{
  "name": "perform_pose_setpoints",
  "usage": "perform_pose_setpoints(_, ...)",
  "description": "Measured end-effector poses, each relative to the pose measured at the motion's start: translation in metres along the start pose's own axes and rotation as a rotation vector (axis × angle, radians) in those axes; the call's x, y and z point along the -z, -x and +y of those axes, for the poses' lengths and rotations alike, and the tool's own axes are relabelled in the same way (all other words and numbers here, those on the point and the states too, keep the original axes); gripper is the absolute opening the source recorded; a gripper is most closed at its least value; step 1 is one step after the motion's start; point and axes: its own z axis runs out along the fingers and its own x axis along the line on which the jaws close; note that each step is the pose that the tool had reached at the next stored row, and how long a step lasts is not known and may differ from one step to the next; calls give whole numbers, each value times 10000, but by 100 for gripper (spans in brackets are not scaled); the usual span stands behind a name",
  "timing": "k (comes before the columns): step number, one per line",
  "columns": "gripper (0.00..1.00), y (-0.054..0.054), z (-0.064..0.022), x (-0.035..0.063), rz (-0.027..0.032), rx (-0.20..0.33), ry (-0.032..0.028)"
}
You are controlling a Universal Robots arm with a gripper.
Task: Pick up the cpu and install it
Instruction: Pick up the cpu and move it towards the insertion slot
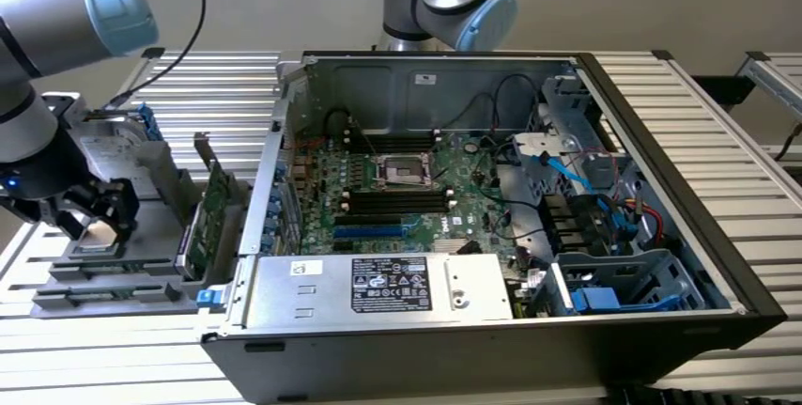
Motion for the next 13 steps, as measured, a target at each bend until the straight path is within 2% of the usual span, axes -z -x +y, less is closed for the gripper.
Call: perform_pose_setpoints(13,67,-11,-1,-14,1,0,0)
